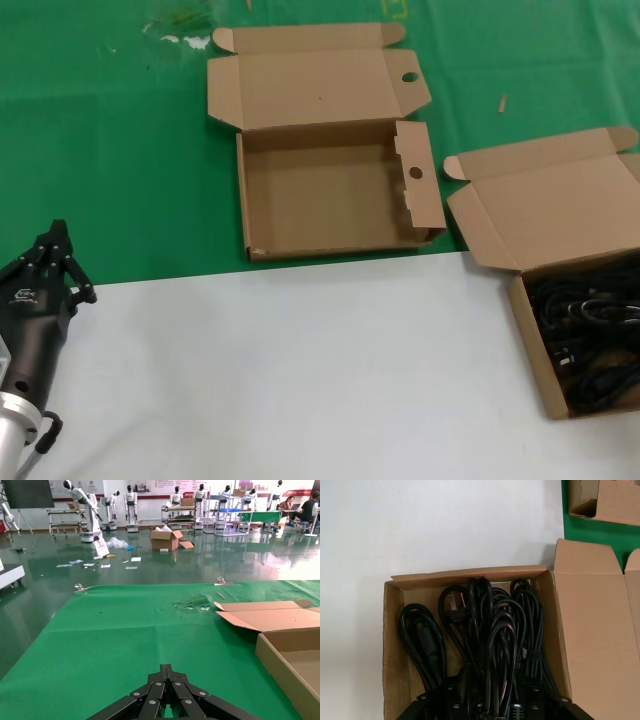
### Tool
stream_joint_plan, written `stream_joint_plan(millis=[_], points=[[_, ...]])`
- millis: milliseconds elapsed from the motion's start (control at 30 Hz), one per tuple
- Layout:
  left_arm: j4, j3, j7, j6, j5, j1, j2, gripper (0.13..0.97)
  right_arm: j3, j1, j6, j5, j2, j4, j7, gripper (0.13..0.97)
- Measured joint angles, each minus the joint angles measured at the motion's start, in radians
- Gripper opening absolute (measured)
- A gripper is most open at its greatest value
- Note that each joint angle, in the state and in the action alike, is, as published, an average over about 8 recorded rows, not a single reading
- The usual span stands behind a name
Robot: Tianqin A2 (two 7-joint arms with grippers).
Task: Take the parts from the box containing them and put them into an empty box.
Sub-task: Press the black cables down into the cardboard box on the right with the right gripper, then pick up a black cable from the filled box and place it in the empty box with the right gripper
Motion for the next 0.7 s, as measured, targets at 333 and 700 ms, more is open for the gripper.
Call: stream_joint_plan(millis=[333, 700], points=[[0.000, 0.000, 0.000, 0.000, 0.000, 0.000, 0.000, 0.140, 0.004, -0.014, 0.027, -0.002, -0.021, -0.019, -0.016, 0.297], [0.000, 0.000, 0.000, 0.000, 0.000, 0.000, 0.000, 0.140, 0.006, 0.045, -0.005, -0.003, -0.037, -0.011, 0.001, 0.197]])
